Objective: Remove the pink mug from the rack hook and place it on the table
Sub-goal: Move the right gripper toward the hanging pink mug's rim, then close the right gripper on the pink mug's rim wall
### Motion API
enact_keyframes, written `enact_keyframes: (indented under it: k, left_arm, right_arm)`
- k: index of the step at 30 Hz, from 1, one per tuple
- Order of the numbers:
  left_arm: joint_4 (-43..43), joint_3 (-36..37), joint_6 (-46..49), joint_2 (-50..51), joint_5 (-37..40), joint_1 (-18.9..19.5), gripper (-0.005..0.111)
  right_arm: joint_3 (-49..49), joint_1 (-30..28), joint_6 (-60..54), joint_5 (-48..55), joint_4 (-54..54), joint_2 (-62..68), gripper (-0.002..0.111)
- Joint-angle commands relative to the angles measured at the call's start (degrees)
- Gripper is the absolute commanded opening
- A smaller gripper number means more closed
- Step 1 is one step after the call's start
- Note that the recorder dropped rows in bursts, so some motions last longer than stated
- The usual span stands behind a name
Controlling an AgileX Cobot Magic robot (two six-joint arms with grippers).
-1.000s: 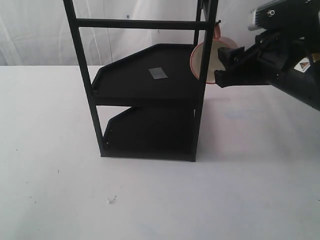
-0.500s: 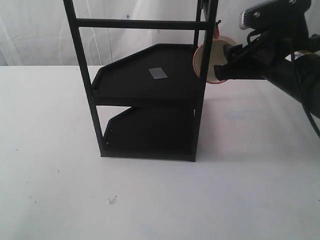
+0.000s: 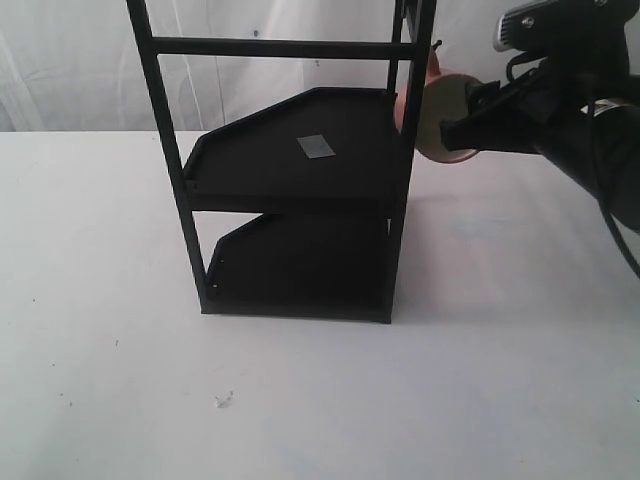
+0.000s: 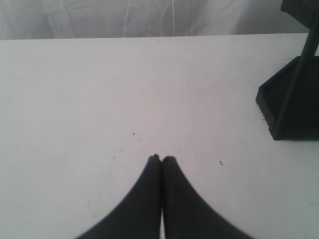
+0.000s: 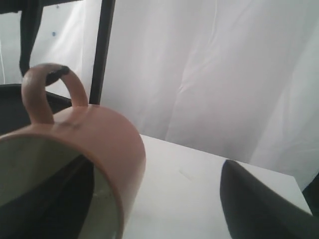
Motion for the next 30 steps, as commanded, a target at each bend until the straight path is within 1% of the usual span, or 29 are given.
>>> enact_keyframes:
  k: [1,10,22,30]
  left_arm:
    - [-0.5,0.2,-0.1,-0.3,-0.2,-0.1,0.000]
    - [-0.5,0.2,-0.1,-0.3,-0.2,-0.1,0.000]
    - [-0.5,0.2,-0.1,-0.3,-0.2,-0.1,0.000]
    - [-0.5,0.2,-0.1,-0.3,-0.2,-0.1,0.000]
  right_arm:
    - [-2.1,0.0,-0.3,-0.3,-0.7,2.8,0.066]
    - [-6.4,0.0,-0.3,1.3,-1.1,6.9,0.066]
    - [-6.6,0.0,-0.3,0.0,-2.0,9.7,0.066]
    - [-6.6,0.0,-0.3,-0.5,-2.3,9.7,0.056]
